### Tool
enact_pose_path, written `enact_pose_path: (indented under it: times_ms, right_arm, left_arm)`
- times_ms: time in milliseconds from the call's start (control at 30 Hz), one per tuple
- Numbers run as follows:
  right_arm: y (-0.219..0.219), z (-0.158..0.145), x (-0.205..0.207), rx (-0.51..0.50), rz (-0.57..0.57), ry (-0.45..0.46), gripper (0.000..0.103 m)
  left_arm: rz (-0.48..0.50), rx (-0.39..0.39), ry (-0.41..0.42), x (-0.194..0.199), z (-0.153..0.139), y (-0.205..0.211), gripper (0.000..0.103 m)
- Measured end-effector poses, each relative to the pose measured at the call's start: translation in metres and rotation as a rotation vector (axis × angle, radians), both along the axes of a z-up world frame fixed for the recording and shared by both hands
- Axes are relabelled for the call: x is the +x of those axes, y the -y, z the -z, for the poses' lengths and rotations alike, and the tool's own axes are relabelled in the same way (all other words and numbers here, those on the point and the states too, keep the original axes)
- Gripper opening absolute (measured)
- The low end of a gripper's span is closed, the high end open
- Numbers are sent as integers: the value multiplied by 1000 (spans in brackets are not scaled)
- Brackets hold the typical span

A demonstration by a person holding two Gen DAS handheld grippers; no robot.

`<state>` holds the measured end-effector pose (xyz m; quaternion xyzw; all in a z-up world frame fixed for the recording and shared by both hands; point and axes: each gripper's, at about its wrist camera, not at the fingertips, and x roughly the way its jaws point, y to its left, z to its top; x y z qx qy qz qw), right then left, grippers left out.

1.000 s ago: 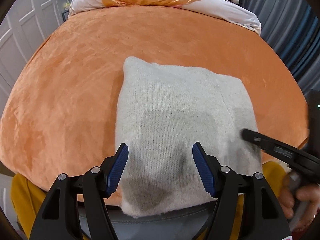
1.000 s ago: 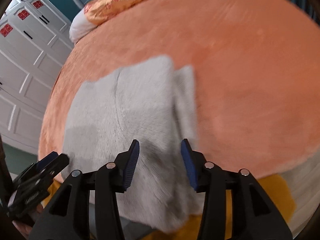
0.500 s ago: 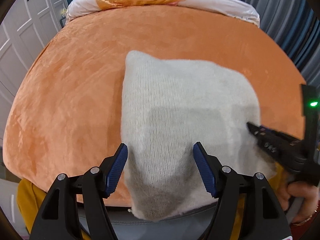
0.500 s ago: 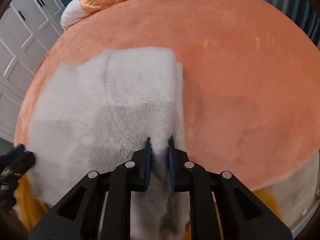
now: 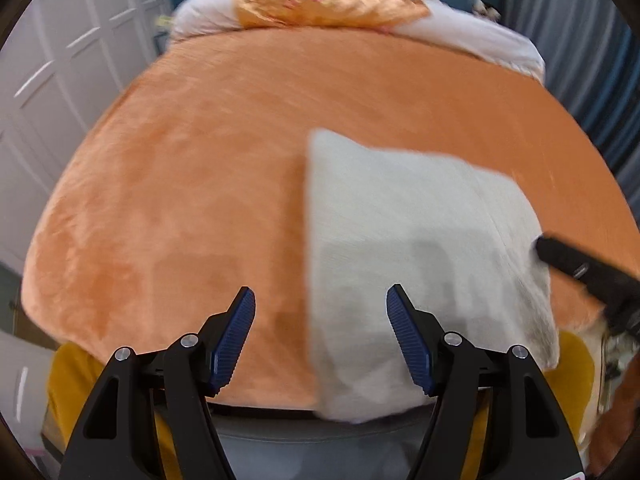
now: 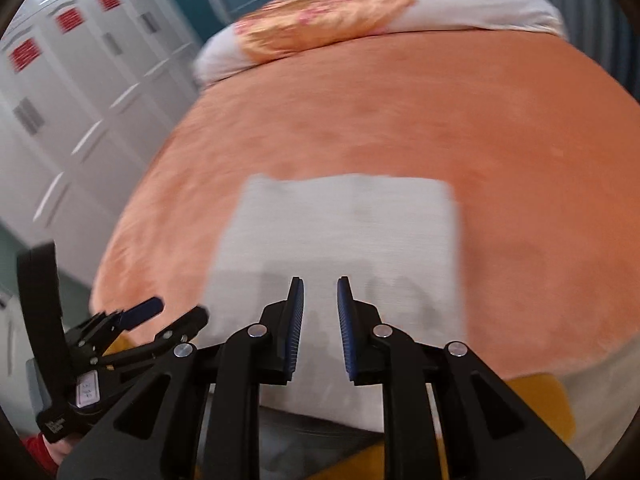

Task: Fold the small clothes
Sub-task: 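Grasp the sweater edge with both grippers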

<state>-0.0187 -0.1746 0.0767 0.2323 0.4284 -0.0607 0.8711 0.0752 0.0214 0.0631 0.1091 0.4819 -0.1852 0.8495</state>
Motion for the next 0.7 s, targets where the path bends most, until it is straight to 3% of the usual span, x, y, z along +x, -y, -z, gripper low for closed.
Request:
enact_pose_path:
  times_ms: [33,133,167,233,367,433,600,700]
  right_arm:
    - [-9,7,9,-7,-24,-18,17]
    - [-44,75,40,-38,-133,-197,16]
    - [-51,83,38,-73,-139,-180,14]
    - [-57,72,37,-128,-151,-161,14]
    - [-25,28,13,-85,-47,-97,17]
    - [4,20,-5,-110,64,-90,38]
    - [53,42,-31,-71,225,-175,46]
    - [70,64,-34,-8,257,-212,58]
  left_arm:
    - [-27,2,11,4,-5,-11,67]
    - [-80,4,5,14,-6,-31,67]
    - [-90,3,-2,15,-5,-34,67]
    - [-100,-7,-38,18,0,-36,67]
    - [-35,-32,-66,15,4,-14,67]
    - [1,-27,-68,12,7,3,67]
    - [78,-3,-65,4,19,41,67]
    - [91,25,-77,4,31,55,69]
